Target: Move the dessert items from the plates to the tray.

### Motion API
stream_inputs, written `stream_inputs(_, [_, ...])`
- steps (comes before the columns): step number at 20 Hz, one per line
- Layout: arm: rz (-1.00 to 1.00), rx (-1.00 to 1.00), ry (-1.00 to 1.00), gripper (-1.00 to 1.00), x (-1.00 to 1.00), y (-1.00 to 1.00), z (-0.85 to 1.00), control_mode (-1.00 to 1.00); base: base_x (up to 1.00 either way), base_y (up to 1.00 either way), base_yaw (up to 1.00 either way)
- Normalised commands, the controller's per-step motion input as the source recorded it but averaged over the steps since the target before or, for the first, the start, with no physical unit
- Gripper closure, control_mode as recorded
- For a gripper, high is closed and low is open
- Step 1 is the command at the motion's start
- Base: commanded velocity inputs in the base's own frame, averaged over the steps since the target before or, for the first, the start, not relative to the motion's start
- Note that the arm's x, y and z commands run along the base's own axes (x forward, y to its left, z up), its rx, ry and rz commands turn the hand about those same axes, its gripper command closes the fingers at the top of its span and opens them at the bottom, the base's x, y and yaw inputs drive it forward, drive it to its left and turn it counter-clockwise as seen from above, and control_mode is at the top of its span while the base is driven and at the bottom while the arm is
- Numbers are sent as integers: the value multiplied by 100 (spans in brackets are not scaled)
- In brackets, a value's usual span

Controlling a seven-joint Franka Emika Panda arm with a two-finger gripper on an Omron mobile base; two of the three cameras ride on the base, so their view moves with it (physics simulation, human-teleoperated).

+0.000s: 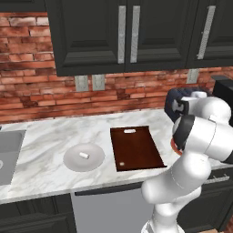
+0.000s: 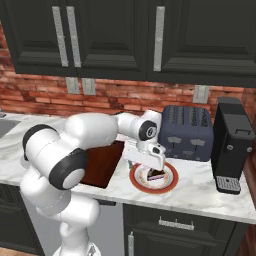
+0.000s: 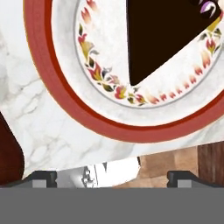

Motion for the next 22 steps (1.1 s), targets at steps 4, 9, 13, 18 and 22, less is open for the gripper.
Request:
stream_inputs(4, [0, 0, -6, -100, 0, -18, -40, -100, 0, 0, 0])
stream_inputs(9, [0, 0, -4, -100, 5, -9, -32, -100, 0, 0, 0])
stream_inputs(13, [0, 0, 0, -100, 6, -12, -15, -100, 0, 0, 0])
stream_inputs(18, [0, 0, 0, -100, 8, -10, 0, -100, 0, 0, 0])
stream_inputs(22, [0, 0, -1, -100, 8, -4, -3, -100, 0, 0, 0])
